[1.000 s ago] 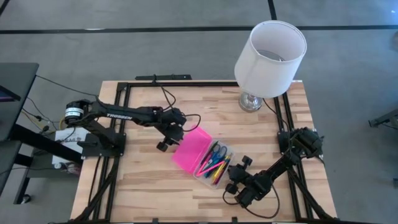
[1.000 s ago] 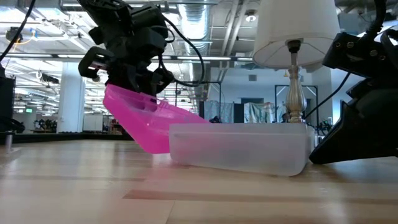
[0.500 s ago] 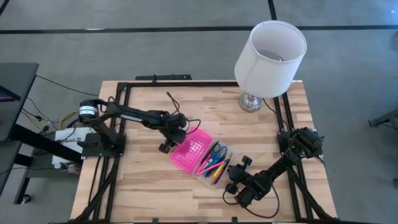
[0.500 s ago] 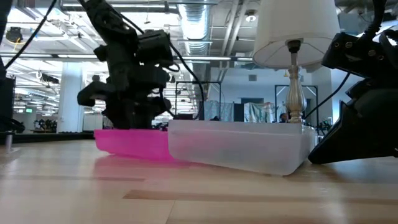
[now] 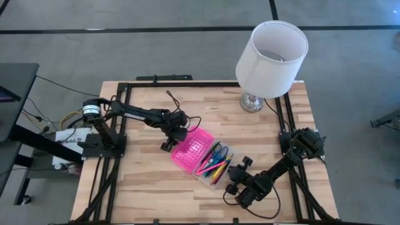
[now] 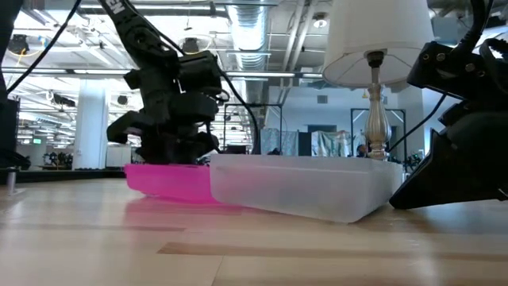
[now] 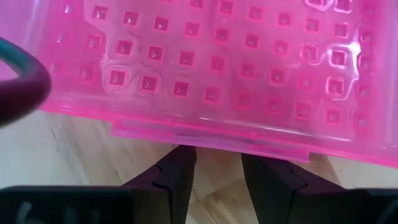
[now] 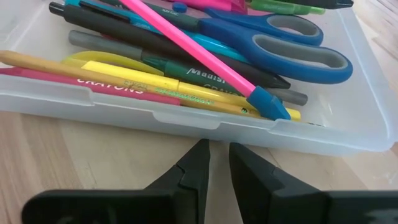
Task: Pick & place school supplies into a supply box
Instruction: Close the pink supply box
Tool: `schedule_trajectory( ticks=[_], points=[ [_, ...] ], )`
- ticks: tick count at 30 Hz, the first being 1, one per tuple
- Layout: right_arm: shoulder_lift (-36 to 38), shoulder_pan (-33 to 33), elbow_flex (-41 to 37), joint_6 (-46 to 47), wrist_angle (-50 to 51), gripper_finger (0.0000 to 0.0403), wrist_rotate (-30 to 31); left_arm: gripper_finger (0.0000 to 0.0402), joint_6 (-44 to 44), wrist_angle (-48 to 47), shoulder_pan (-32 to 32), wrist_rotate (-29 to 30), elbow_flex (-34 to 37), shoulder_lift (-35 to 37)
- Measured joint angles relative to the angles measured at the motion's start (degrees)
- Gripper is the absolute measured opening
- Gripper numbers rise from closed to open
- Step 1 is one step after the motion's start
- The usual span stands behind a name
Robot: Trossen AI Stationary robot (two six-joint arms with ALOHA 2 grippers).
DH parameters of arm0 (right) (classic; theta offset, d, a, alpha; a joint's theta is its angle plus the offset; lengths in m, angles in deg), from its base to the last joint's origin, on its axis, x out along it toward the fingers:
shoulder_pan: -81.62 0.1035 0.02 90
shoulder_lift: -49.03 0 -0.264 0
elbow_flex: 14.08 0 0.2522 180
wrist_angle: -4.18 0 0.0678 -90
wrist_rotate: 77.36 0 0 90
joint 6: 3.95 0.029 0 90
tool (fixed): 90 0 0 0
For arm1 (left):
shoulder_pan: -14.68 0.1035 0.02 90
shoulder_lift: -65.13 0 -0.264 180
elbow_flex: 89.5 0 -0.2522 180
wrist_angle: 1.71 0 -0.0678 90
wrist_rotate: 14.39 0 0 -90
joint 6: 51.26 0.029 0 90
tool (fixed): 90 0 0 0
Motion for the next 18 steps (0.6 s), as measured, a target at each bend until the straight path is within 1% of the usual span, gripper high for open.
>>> schedule_trajectory(
  ticks=[3,7,18],
  points=[
    [0.0,0.0,0.0,0.0,0.0,0.0063,0.0,0.0132,0.2,0.3,0.4,-1.6,-0.1,-1.0],
    [0.0,0.0,0.0,0.0,0.0,0.0063,0.0,0.0132,0.2,2.3,1.4,-5.3,0.3,-0.6],
    [0.0,0.0,0.0,-0.1,-0.2,0.0063,0.1,0.0132,1.2,2.8,1.3,-5.4,0.6,1.8]
  ],
)
